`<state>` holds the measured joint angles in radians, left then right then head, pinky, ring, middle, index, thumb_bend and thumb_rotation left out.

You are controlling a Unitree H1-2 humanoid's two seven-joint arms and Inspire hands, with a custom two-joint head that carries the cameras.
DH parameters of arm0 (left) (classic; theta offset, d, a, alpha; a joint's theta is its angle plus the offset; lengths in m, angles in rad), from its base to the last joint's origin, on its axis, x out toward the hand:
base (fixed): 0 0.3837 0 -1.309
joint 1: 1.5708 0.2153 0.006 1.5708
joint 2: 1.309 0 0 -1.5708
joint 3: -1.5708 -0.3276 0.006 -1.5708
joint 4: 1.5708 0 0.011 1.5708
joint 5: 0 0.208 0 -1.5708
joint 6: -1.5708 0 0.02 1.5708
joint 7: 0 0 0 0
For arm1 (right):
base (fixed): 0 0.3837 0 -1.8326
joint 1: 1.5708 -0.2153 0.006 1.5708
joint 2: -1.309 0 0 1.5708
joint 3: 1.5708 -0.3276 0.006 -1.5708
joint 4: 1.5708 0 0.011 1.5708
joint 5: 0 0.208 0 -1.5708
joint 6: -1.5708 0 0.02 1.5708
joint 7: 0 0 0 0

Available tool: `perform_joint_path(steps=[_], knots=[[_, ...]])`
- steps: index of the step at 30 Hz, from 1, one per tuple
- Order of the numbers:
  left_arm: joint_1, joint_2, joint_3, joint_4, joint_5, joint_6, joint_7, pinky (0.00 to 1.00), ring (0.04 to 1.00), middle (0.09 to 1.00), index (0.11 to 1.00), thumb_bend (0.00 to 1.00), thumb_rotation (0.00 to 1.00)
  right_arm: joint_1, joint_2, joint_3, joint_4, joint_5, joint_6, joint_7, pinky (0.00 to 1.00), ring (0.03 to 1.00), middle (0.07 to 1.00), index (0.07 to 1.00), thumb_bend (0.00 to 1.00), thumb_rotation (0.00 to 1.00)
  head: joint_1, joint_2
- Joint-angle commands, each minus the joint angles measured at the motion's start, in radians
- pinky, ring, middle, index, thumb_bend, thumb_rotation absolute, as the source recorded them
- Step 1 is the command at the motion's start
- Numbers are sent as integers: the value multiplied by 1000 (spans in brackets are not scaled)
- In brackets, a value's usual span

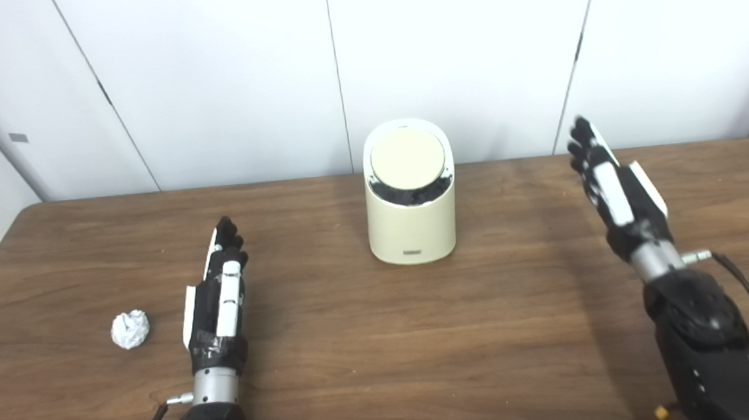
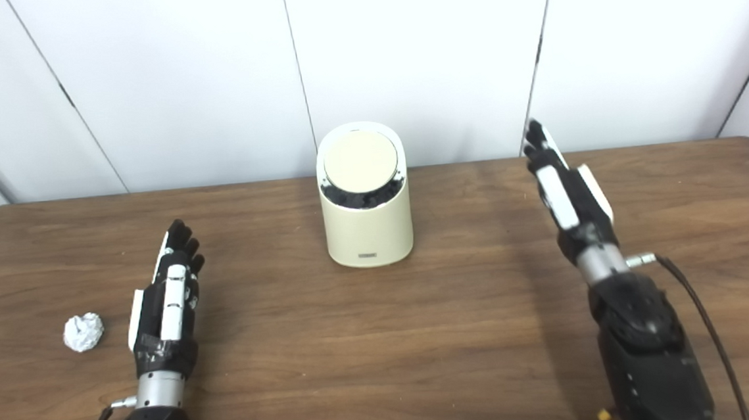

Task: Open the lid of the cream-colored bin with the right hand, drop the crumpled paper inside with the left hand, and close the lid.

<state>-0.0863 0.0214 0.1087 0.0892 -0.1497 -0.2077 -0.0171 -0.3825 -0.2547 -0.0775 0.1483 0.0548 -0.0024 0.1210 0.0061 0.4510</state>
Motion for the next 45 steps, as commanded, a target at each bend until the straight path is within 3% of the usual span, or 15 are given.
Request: perform_joint_path(steps=[1,6,11,14,19,28,37,45], knots=[[47,-29,-18,81,0,-25,-9,1000,1000,1000,1000,303,722,-43,-17,9,-51,-20,14,3,1000,987,1000,1000,747,948,0,0],[47,-26,-22,82,6,-29,-10,1000,1000,999,1000,313,676,-84,-1,36,-122,-41,119,-2,1000,993,997,987,694,915,2,-3],[46,-25,-25,88,12,-35,-11,1000,1000,1000,1000,331,611,-113,2,66,-148,-67,157,6,997,985,992,989,715,896,0,-8],[49,-28,-25,84,15,-32,-7,1000,1000,1000,1000,328,614,-145,-9,105,-127,-141,148,-7,979,965,976,980,752,887,0,-8],[53,-32,-23,84,13,-37,-10,1000,1000,1000,1000,278,678,-199,-35,179,-98,-290,135,-18,913,931,942,979,781,985,-1,-13],[60,-35,-26,76,11,-31,-13,1000,1000,1000,1000,253,716,-285,-19,211,-50,-357,161,-1,845,921,954,969,765,980,-3,-25],[66,-40,-26,60,9,-10,-10,1000,1000,1000,1000,265,704,-355,3,245,23,-369,145,7,899,975,1000,996,762,939,-2,-19],[64,-44,-29,69,4,-28,-18,1000,1000,1000,1000,292,648,-431,2,308,101,-454,148,2,858,945,986,1000,773,932,9,-13]])
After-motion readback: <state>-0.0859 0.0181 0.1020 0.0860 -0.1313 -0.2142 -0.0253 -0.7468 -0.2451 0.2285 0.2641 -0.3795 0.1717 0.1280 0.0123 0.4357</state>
